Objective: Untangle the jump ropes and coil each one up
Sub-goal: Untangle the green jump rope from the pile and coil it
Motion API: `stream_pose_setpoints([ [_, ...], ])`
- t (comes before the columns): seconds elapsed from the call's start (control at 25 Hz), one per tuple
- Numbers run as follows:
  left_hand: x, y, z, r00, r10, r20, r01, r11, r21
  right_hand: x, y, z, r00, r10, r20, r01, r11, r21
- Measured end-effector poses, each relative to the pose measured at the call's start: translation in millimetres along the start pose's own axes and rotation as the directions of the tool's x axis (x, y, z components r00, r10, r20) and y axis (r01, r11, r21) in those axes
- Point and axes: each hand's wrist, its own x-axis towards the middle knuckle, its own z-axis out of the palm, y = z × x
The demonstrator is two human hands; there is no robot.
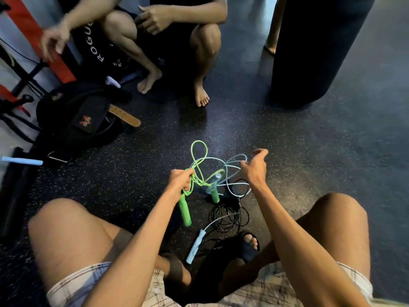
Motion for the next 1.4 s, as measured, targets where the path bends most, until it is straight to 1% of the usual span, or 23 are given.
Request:
stream_pose_setpoints([
  [0.08,-0.8,2.3,-9.3,1.0,-0.016,0.018,0.017,0.998,-0.066,8.2,10.8,-2.8,0.997,0.067,-0.044,-0.072,0.992,-0.101],
  [0.16,-2.2,5.7,-11.5,0.999,-0.006,0.048,0.011,0.994,-0.113,11.7,19.2,1.1,0.991,0.13,0.026,-0.12,0.963,-0.243],
  [0.24,-4.0,10.8,-8.0,0.994,0.017,0.104,-0.003,0.992,-0.129,11.2,21.2,8.0,0.989,0.102,0.111,-0.059,0.94,-0.337],
  [0.28,-4.9,13.6,-5.2,0.99,0.032,0.135,-0.015,0.992,-0.124,10.8,18.4,11.6,0.988,0.041,0.15,0.01,0.945,-0.326],
  [0.36,-6.3,17.8,-0.4,0.981,0.056,0.185,-0.036,0.993,-0.109,8.1,8.1,18.9,0.964,-0.111,0.243,0.162,0.966,-0.203],
  [0.4,-7.5,19.8,1.7,0.976,0.07,0.208,-0.049,0.994,-0.101,5.7,1.8,23.5,0.94,-0.15,0.307,0.191,0.976,-0.108],
  [0.44,-9.7,22.0,3.1,0.968,0.088,0.236,-0.07,0.994,-0.087,0.3,-6.5,27.3,0.907,-0.154,0.392,0.167,0.986,0.0],
  [0.52,-14.5,27.0,4.0,0.946,0.124,0.3,-0.115,0.992,-0.047,-11.9,-19.6,32.7,0.807,-0.135,0.574,0.029,0.981,0.191],
  [0.56,-15.5,30.0,3.2,0.941,0.135,0.31,-0.141,0.99,-0.004,-16.3,-22.4,34.2,0.757,-0.128,0.641,-0.043,0.969,0.245],
  [0.6,-15.9,33.3,1.6,0.942,0.152,0.298,-0.177,0.982,0.06,-19.7,-23.1,35.5,0.721,-0.12,0.683,-0.094,0.959,0.267],
  [0.68,-12.9,40.1,-2.3,0.949,0.239,0.205,-0.289,0.921,0.26,-22.5,-22.0,36.6,0.694,-0.094,0.714,-0.127,0.96,0.251],
  [0.72,-10.2,43.4,-4.4,0.941,0.301,0.156,-0.339,0.864,0.372,-22.6,-22.2,37.2,0.695,-0.081,0.714,-0.112,0.969,0.22],
  [0.76,-9.6,48.0,-5.9,0.926,0.353,0.132,-0.373,0.809,0.454,-21.9,-23.1,38.0,0.711,-0.075,0.699,-0.061,0.984,0.167],
  [0.8,-10.1,52.7,-6.5,0.916,0.379,0.128,-0.391,0.782,0.486,-19.7,-24.3,39.1,0.738,-0.081,0.669,0.011,0.994,0.109],
  [0.88,-13.5,60.4,-7.9,0.91,0.395,0.125,-0.401,0.765,0.503,-11.3,-25.7,42.5,0.824,-0.096,0.558,0.113,0.994,0.004],
  [0.92,-15.5,63.0,-9.3,0.916,0.384,0.118,-0.391,0.782,0.486,-6.3,-25.2,43.8,0.869,-0.082,0.488,0.11,0.993,-0.03],
  [0.96,-15.4,62.9,-10.4,0.929,0.35,0.123,-0.368,0.831,0.418,-2.3,-24.1,43.2,0.911,-0.057,0.409,0.086,0.995,-0.052],
  [1.04,-16.7,61.9,-12.0,0.957,0.224,0.181,-0.255,0.952,0.168,7.5,-15.9,38.0,0.965,0.001,0.262,0.025,0.995,-0.098],
  [1.08,-17.9,62.1,-13.4,0.961,0.179,0.213,-0.194,0.98,0.053,10.2,-12.0,32.2,0.978,0.026,0.207,0.004,0.99,-0.141],
  [1.16,-17.6,61.6,-16.2,0.957,0.15,0.249,-0.127,0.986,-0.109,14.1,-1.9,20.5,0.989,0.066,0.135,-0.036,0.976,-0.215],
  [1.28,-13.6,61.8,-22.8,0.954,0.169,0.247,-0.117,0.97,-0.214,19.1,10.8,15.8,0.984,0.121,0.134,-0.088,0.969,-0.23],
  [1.32,-13.4,63.1,-23.7,0.95,0.174,0.259,-0.117,0.968,-0.222,21.4,13.9,18.0,0.977,0.135,0.167,-0.102,0.976,-0.194],
  [1.4,-14.9,66.3,-24.4,0.937,0.184,0.297,-0.126,0.971,-0.203,20.3,10.9,22.6,0.953,0.132,0.272,-0.126,0.991,-0.042],
])
